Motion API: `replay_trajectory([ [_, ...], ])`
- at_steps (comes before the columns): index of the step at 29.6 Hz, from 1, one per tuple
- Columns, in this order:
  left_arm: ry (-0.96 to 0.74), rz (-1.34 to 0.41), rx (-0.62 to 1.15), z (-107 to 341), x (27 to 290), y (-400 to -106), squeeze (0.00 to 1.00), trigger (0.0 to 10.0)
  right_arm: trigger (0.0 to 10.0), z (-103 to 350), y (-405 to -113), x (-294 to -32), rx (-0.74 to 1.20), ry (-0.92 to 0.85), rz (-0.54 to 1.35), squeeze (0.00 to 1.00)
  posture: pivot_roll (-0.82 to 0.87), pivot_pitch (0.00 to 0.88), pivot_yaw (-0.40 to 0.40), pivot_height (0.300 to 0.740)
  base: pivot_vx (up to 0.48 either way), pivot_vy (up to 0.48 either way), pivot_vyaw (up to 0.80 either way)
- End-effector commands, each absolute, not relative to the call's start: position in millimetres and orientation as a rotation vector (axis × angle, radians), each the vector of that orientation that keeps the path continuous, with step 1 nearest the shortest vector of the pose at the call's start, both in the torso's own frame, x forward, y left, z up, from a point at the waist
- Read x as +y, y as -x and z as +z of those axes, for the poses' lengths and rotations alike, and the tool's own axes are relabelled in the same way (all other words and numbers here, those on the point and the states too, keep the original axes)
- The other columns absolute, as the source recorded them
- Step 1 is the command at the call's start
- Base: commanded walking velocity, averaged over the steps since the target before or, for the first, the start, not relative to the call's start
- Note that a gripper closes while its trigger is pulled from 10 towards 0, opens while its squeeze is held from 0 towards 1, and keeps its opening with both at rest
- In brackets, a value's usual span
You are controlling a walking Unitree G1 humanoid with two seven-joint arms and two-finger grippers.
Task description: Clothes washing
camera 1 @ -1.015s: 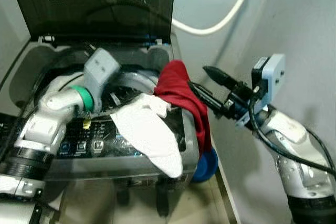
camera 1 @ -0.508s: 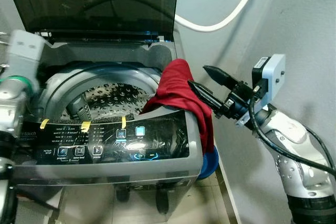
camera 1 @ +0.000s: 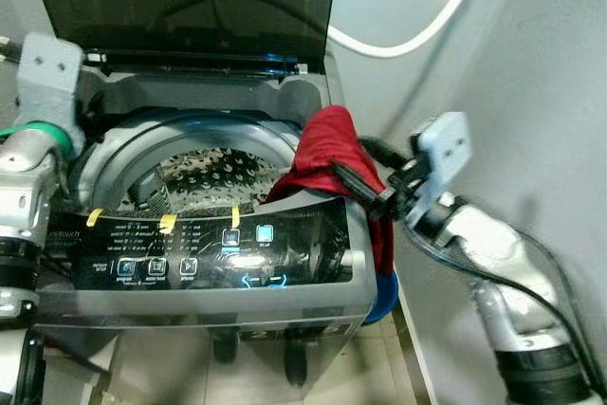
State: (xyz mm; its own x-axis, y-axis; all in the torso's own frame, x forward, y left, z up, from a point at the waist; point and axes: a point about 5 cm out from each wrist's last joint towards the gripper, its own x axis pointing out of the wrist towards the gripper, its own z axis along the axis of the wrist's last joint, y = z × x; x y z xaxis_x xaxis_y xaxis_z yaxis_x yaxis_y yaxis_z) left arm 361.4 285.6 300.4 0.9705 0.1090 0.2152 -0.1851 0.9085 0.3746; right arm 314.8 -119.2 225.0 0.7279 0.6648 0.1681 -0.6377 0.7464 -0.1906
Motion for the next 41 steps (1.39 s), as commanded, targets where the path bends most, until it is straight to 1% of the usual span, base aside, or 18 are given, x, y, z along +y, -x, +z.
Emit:
replay_trajectory([
  [1,-0.413,0.127,-0.220,304.9,279.6,-361.4,0.00,10.0,10.0,223.6,-317.4,-117.8,-0.221,0.130,0.708,0.00,0.05,0.094,-0.012,0.740,0.000,0.000,0.00],
  [3,-0.414,0.083,-0.297,318.7,269.0,-359.1,0.00,10.0,10.0,222.5,-324.3,-115.5,-0.207,0.138,0.676,0.00,0.05,0.094,-0.012,0.740,0.000,0.000,0.00],
  [4,-0.422,0.034,-0.358,329.2,259.5,-355.3,0.00,10.0,10.0,222.5,-328.6,-114.3,-0.202,0.145,0.660,0.00,0.06,0.094,-0.011,0.740,0.000,0.000,0.00],
  [7,-0.437,-0.020,-0.405,337.8,248.9,-348.7,0.00,10.0,10.0,222.1,-330.5,-111.8,-0.197,0.155,0.677,0.00,0.06,0.094,-0.013,0.740,0.000,0.000,0.00],
  [12,-0.427,-0.027,-0.443,347.0,243.0,-343.0,0.00,10.0,10.0,216.3,-332.8,-107.3,-0.167,0.175,0.705,0.00,0.06,0.096,-0.019,0.740,0.000,0.000,0.00],
  [13,-0.424,-0.027,-0.450,349.0,242.3,-341.9,0.00,10.0,0.0,215.3,-333.9,-106.2,-0.160,0.177,0.706,0.00,0.06,0.096,-0.019,0.740,0.000,0.000,0.00],
  [20,-0.424,-0.028,-0.468,353.5,241.1,-338.2,0.00,10.0,0.0,215.2,-337.0,-103.8,-0.155,0.171,0.700,0.00,0.06,0.098,-0.022,0.740,0.000,0.000,0.00],
  [26,-0.421,-0.056,-0.546,367.7,233.0,-328.6,0.00,10.0,0.0,218.5,-338.4,-102.0,-0.180,0.147,0.696,0.00,0.06,0.095,-0.023,0.740,0.000,0.000,0.00],
  [30,-0.414,-0.176,-0.589,368.2,214.1,-320.1,0.00,10.0,0.0,220.6,-338.7,-101.5,-0.202,0.125,0.686,0.00,0.06,0.093,-0.020,0.740,0.000,0.000,0.00],
  [34,-0.416,-0.206,-0.594,366.8,209.3,-318.1,0.00,10.0,0.0,221.1,-339.1,-101.5,-0.207,0.120,0.680,0.00,0.06,0.093,-0.020,0.740,0.000,0.000,0.00],
  [36,-0.395,-0.244,-0.606,365.2,198.2,-315.0,0.00,10.0,0.0,225.5,-341.2,-100.7,-0.226,0.106,0.662,0.00,0.06,0.091,-0.020,0.740,0.000,0.000,0.00],
  [37,-0.395,-0.244,-0.606,365.2,198.2,-315.0,0.00,10.0,0.0,225.5,-341.2,-100.7,-0.226,0.106,0.662,0.00,0.06,0.091,-0.020,0.740,0.000,0.000,0.00],
  [39,-0.363,-0.272,-0.623,365.7,187.7,-313.0,0.00,10.0,0.0,237.1,-346.3,-92.3,-0.273,0.114,0.657,0.00,0.06,0.086,-0.017,0.740,0.000,0.000,0.00],
  [40,-0.341,-0.279,-0.637,367.9,184.0,-312.2,0.00,10.0,4.6,244.4,-348.9,-85.0,-0.308,0.146,0.666,0.00,0.06,0.085,-0.017,0.740,0.000,0.000,0.00],
  [41,-0.341,-0.279,-0.637,367.9,184.0,-312.2,0.00,10.0,4.6,244.4,-348.9,-85.0,-0.308,0.146,0.666,0.00,0.06,0.085,-0.017,0.740,0.000,0.000,0.00],
])
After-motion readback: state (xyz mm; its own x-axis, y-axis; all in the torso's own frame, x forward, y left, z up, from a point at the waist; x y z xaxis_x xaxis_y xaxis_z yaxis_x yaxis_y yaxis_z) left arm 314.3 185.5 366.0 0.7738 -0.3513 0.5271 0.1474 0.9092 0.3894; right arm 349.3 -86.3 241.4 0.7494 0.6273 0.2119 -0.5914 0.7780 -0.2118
